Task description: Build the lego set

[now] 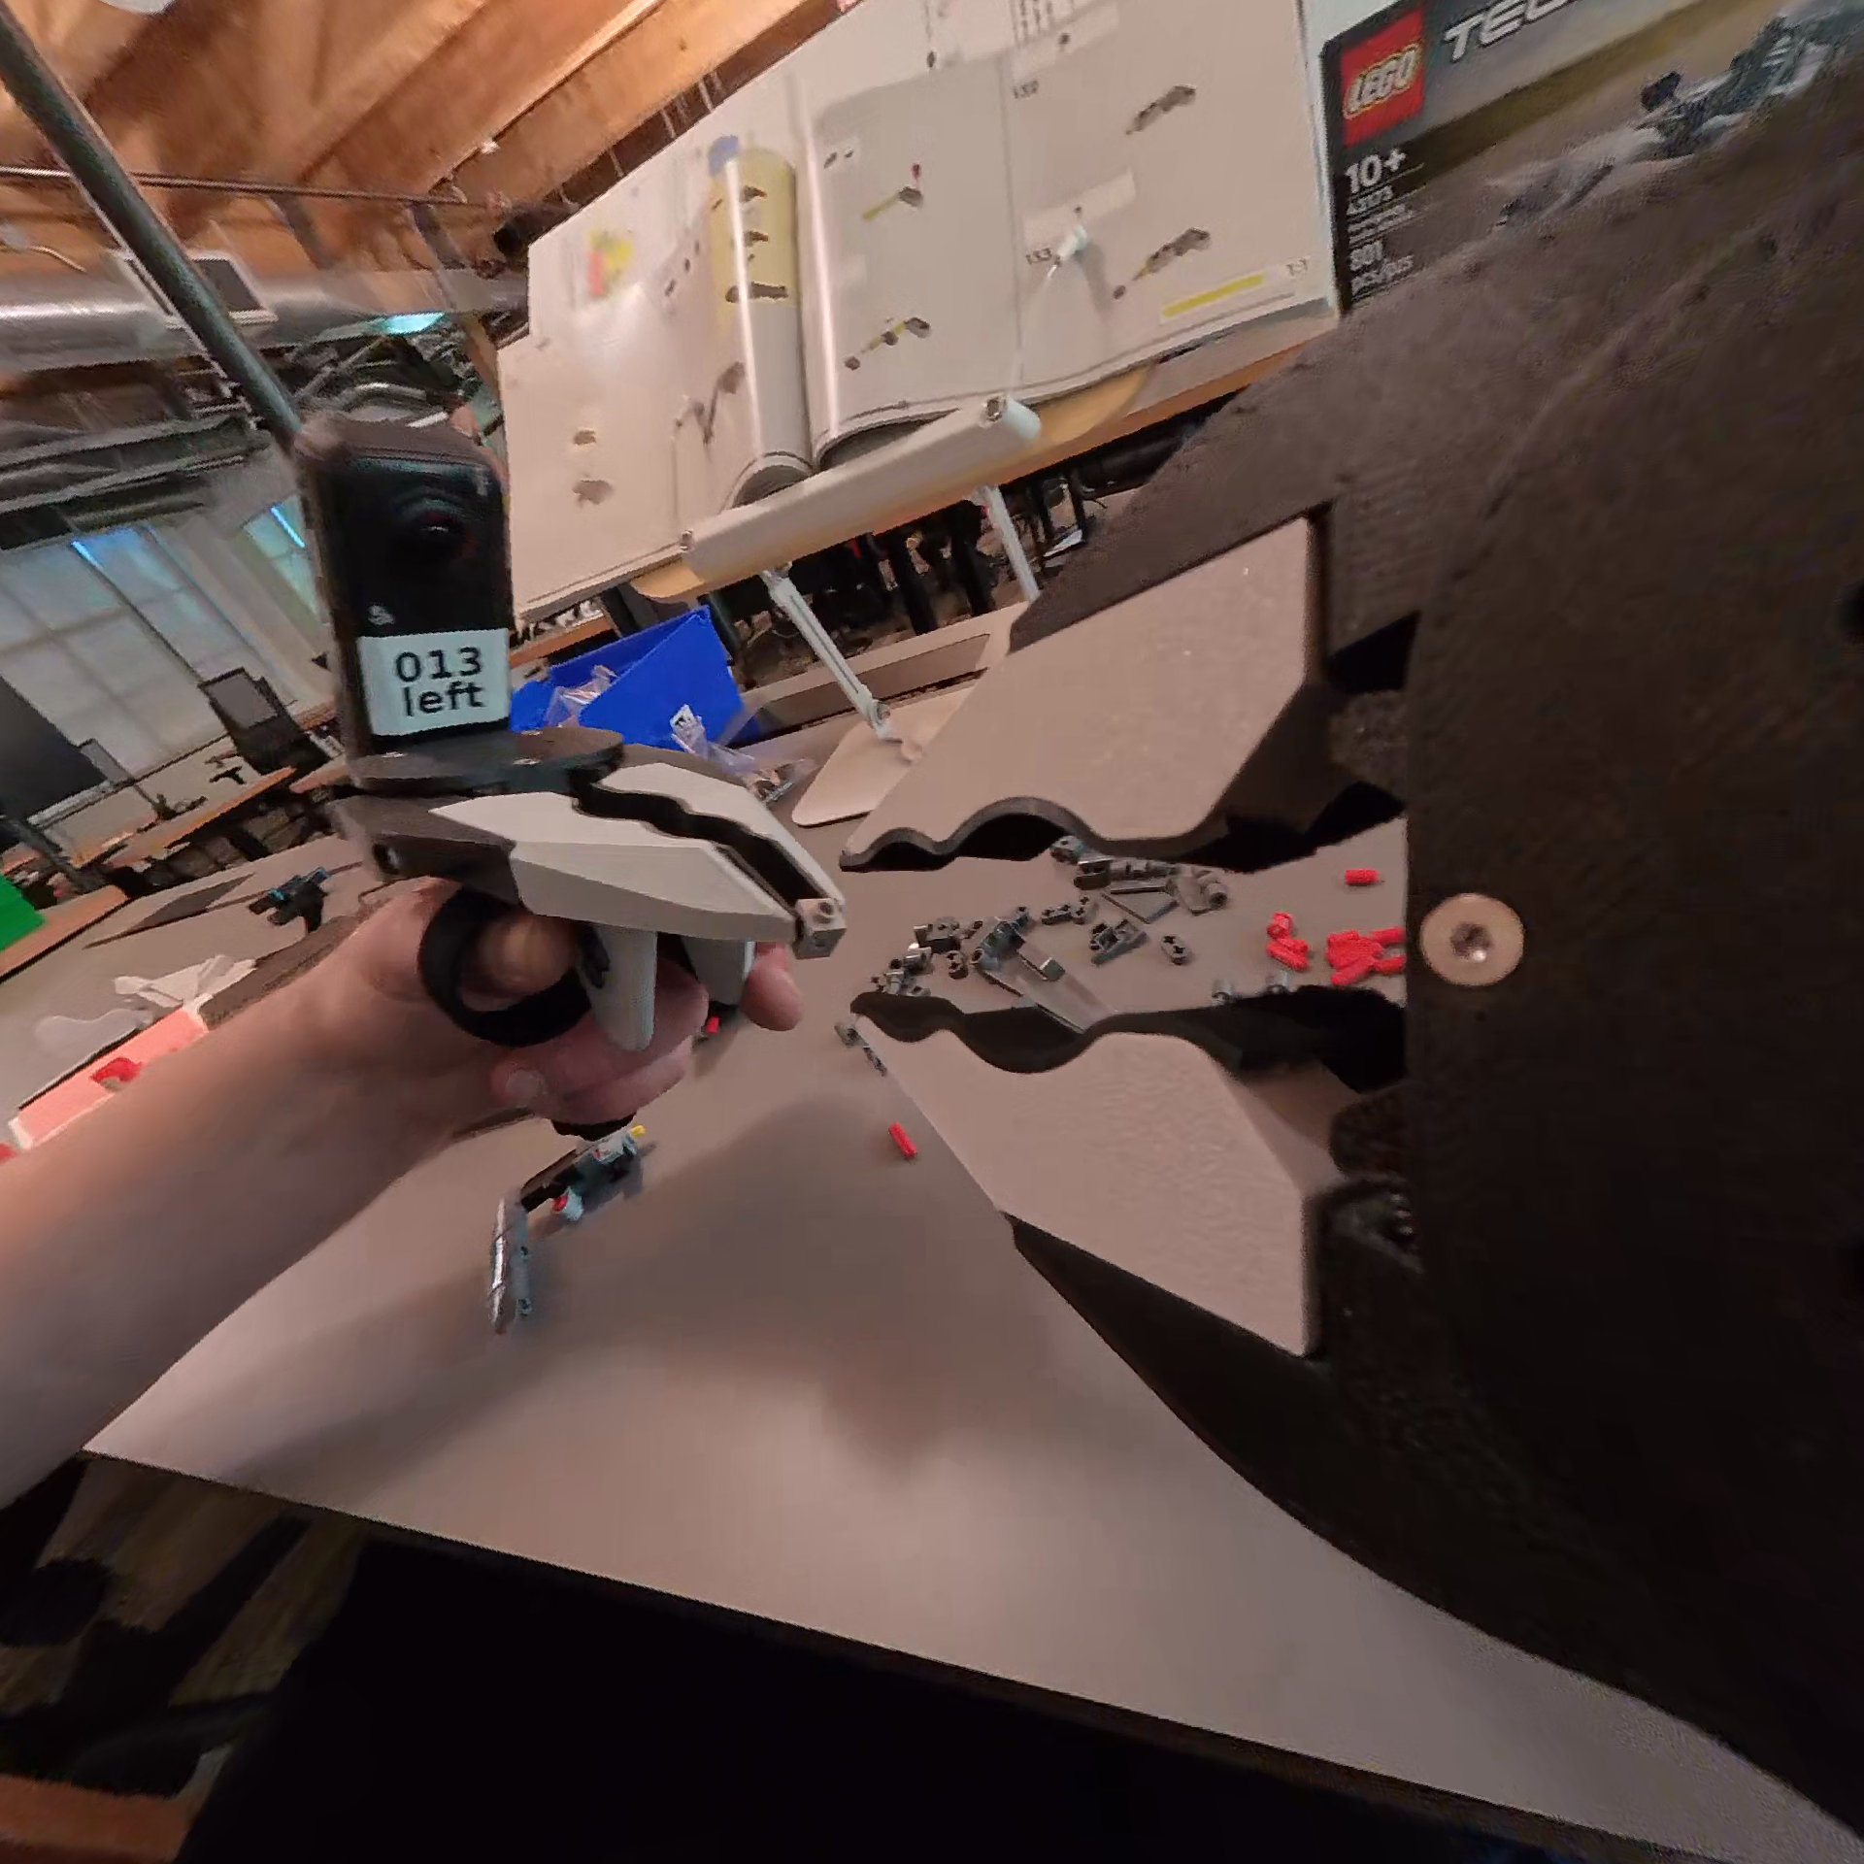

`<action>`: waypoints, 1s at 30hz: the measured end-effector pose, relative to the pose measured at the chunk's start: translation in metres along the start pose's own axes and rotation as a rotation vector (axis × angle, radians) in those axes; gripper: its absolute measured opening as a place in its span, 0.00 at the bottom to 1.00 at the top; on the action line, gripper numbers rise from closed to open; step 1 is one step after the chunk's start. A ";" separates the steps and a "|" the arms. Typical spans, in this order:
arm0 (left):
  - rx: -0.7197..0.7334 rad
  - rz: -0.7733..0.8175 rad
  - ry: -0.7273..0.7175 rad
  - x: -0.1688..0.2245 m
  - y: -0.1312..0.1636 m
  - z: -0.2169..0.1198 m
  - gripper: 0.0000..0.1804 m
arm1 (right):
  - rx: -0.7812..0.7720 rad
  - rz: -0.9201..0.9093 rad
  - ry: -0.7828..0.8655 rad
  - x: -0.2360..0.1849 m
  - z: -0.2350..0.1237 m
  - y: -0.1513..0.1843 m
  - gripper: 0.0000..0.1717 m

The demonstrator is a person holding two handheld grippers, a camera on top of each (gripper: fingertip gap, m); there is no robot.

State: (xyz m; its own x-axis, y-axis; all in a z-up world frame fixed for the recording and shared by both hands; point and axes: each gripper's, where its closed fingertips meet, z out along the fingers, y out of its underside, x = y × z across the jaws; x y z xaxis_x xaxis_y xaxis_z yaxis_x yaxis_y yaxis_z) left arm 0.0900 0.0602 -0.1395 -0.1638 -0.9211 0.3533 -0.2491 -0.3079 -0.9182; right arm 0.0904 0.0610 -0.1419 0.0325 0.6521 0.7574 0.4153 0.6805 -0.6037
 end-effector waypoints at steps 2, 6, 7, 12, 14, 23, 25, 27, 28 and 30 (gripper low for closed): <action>-0.004 -0.011 0.028 0.002 0.001 0.001 0.04 | 0.007 -0.013 -0.017 -0.001 0.003 -0.003 0.13; -0.037 -0.021 0.049 0.004 0.006 0.005 0.03 | 0.020 -0.029 -0.046 -0.003 0.008 -0.006 0.08; -0.035 -0.022 0.047 0.003 0.005 0.006 0.04 | 0.019 -0.029 -0.054 -0.004 0.008 -0.005 0.06; -0.049 -0.038 0.057 0.001 0.008 0.006 0.04 | 0.023 0.036 -0.103 -0.008 0.010 -0.003 0.04; -0.042 -0.045 0.051 -0.001 0.007 0.006 0.04 | 0.029 0.091 -0.105 -0.004 0.010 -0.001 0.03; -0.053 0.432 -0.466 -0.026 -0.025 -0.014 0.15 | 0.123 0.752 -0.144 0.030 0.006 0.019 0.03; -0.128 0.641 -0.596 -0.025 -0.027 -0.014 0.15 | 0.149 0.894 -0.173 0.034 0.006 0.024 0.03; -0.240 0.850 -0.711 -0.028 -0.024 -0.012 0.15 | 0.162 0.993 -0.214 0.033 0.008 0.026 0.03; -0.303 0.948 -0.762 -0.031 -0.022 -0.010 0.15 | 0.157 1.026 -0.224 0.032 0.009 0.027 0.03; -0.387 1.126 -0.826 -0.033 -0.018 -0.005 0.13 | 0.147 1.075 -0.243 0.029 0.012 0.029 0.03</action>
State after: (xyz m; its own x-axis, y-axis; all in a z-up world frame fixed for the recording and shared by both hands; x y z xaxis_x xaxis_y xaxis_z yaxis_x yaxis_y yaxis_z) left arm 0.0951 0.0970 -0.1333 0.1105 -0.5396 -0.8346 -0.6212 0.6180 -0.4818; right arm 0.0921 0.1036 -0.1406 0.1251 0.9635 -0.2368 0.1655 -0.2555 -0.9525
